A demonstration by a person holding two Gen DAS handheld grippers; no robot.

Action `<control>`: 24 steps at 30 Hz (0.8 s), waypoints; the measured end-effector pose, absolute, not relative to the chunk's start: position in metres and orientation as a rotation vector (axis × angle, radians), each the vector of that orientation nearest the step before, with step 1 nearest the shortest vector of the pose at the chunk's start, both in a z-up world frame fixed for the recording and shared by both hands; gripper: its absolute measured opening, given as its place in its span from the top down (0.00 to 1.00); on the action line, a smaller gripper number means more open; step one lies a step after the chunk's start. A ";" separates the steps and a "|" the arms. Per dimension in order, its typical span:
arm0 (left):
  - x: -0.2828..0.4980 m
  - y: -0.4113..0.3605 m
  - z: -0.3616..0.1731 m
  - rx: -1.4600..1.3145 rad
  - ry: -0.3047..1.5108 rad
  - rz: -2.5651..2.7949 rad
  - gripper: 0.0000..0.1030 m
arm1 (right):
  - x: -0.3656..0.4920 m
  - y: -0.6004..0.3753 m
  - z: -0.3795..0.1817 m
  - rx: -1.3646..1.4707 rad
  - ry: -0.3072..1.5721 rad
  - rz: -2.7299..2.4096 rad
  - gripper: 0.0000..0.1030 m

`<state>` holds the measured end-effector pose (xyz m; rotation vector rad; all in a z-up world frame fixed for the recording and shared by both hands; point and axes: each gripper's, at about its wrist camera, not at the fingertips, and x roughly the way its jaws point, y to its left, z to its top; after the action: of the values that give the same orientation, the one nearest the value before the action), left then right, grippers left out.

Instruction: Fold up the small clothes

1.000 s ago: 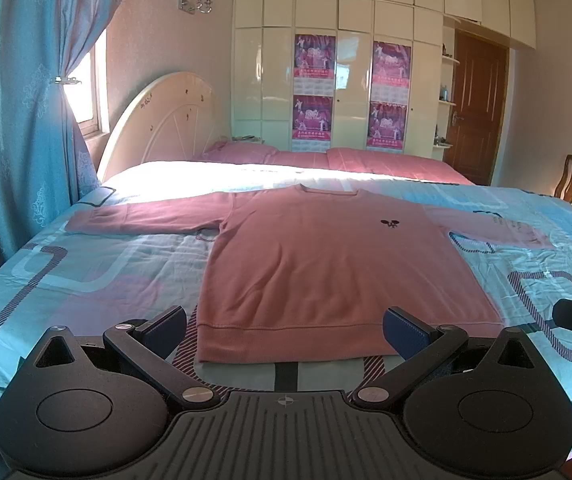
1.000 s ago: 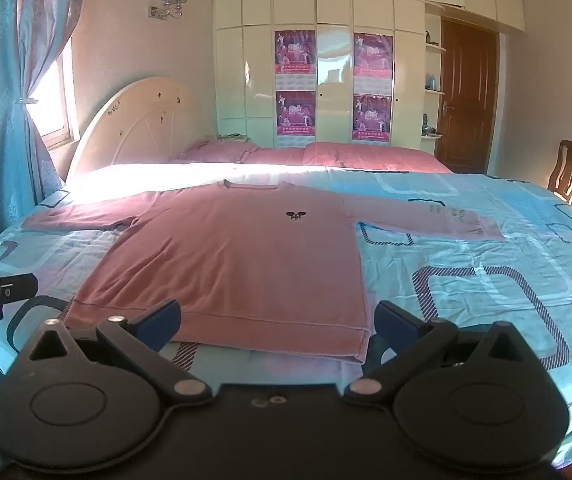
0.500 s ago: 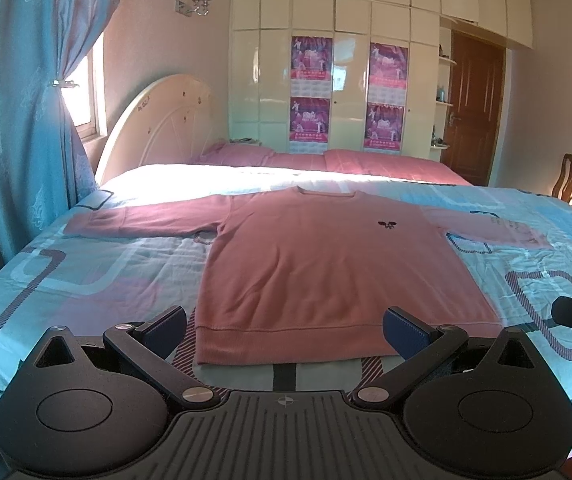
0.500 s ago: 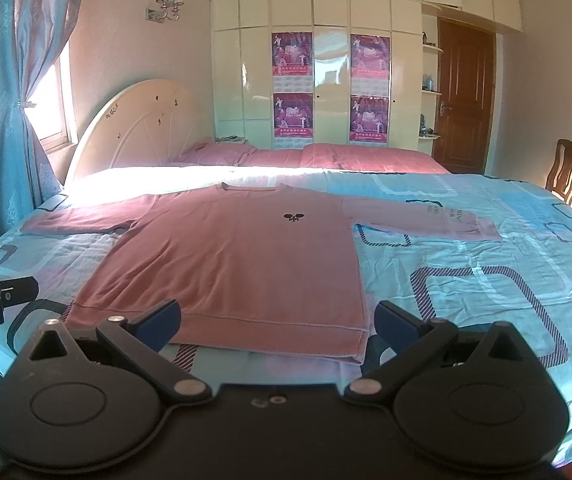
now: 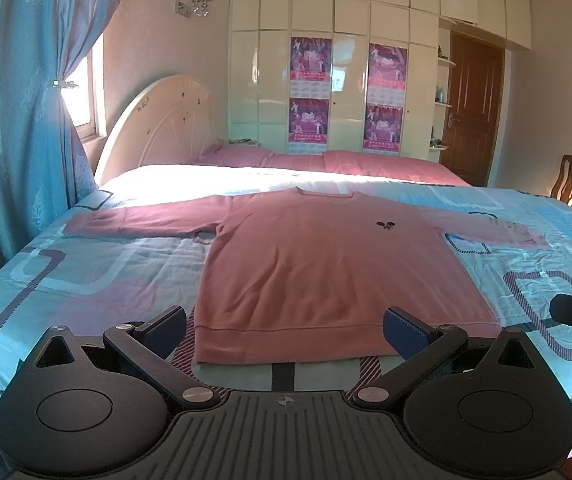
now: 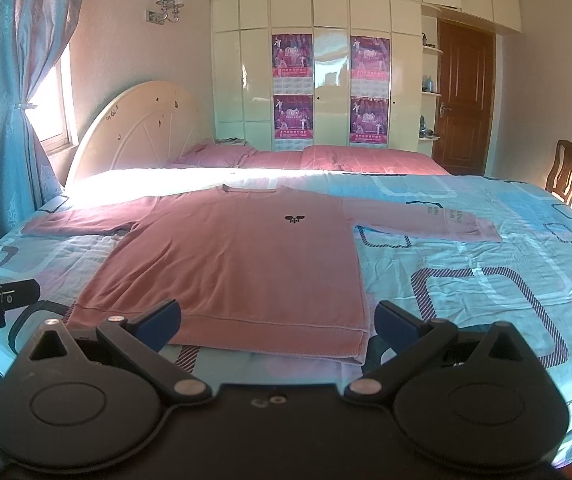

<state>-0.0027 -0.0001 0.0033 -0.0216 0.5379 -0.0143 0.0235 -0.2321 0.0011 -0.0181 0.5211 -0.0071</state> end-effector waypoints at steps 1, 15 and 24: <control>-0.003 0.000 0.003 -0.024 0.535 -0.014 0.00 | 0.024 -0.232 0.001 -0.017 0.522 -0.006 0.00; -0.008 -0.003 0.007 0.037 0.493 -0.004 0.00 | 0.022 -0.232 0.002 -0.013 0.519 -0.009 0.00; -0.007 -0.003 0.008 0.021 0.496 -0.015 0.00 | 0.021 -0.234 0.003 -0.011 0.519 -0.013 0.01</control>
<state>-0.0074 -0.0029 0.0075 0.0206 0.4956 -0.0147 0.0210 -0.2341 0.0031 -0.0112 0.5188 -0.0130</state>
